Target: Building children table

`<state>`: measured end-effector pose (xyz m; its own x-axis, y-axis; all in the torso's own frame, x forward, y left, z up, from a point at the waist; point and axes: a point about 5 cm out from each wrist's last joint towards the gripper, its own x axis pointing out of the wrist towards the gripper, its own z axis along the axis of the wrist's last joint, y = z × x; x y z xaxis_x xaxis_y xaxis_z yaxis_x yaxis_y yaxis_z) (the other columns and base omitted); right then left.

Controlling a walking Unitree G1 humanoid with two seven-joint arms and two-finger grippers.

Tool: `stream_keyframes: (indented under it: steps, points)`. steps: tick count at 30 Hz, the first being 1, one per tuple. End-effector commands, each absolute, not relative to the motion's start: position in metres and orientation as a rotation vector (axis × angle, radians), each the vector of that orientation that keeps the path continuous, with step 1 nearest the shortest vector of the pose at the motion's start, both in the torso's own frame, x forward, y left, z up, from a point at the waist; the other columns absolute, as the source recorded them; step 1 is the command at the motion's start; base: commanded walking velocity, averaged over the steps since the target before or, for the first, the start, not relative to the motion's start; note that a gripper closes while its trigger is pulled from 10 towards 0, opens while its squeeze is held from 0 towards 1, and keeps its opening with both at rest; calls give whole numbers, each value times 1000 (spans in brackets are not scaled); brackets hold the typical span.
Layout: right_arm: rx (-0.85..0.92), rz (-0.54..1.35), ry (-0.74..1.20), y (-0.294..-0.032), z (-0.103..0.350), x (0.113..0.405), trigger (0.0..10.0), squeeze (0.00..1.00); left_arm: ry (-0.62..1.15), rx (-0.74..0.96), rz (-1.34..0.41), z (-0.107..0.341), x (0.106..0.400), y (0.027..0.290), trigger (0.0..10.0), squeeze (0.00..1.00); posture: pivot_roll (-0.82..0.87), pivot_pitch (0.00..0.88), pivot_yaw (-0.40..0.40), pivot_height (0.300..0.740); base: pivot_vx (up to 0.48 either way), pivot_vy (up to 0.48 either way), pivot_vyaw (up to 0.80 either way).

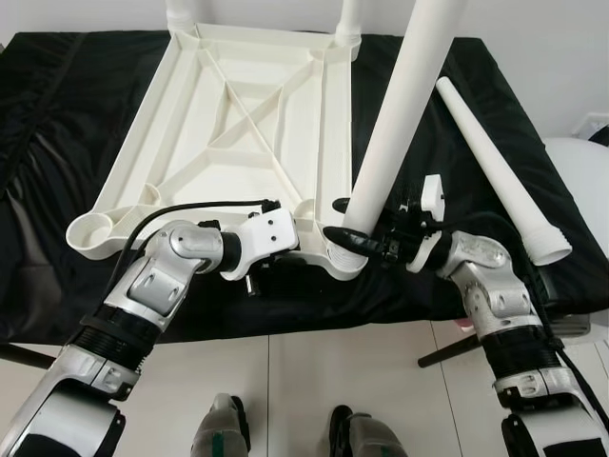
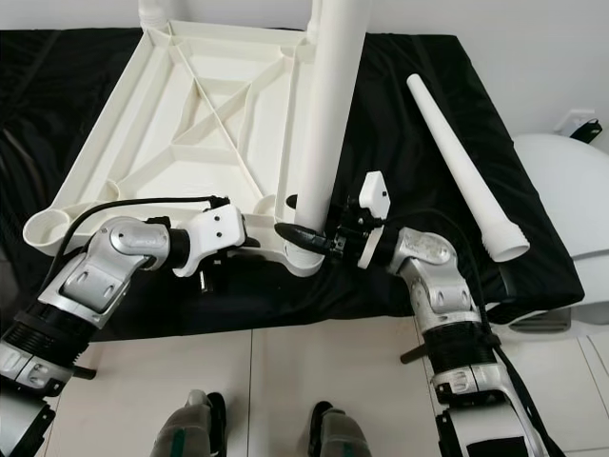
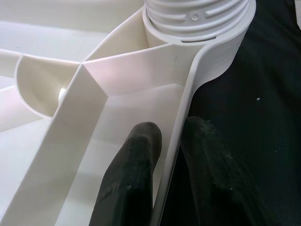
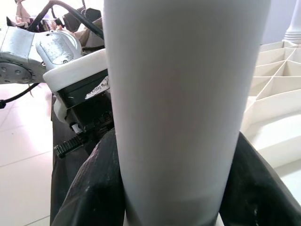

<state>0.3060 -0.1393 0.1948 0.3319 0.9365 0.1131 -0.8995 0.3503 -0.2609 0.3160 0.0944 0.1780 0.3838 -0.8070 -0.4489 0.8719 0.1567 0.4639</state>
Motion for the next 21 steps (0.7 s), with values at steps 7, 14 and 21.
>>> stream_keyframes:
  steps: [7,14,21]
  points:
    - [-170,1247,-261,-133,189,290,10000,0,88,736,-1129,188,324,100,10000,0,104,224,18,740,0,0,0]
    - [-182,1235,-264,-133,188,285,10000,0,94,728,-1113,189,327,101,10000,0,103,226,19,740,0,0,0]
    - [-215,1241,-258,-130,187,280,10000,0,95,723,-1112,189,326,100,10000,0,97,228,16,740,0,0,0]
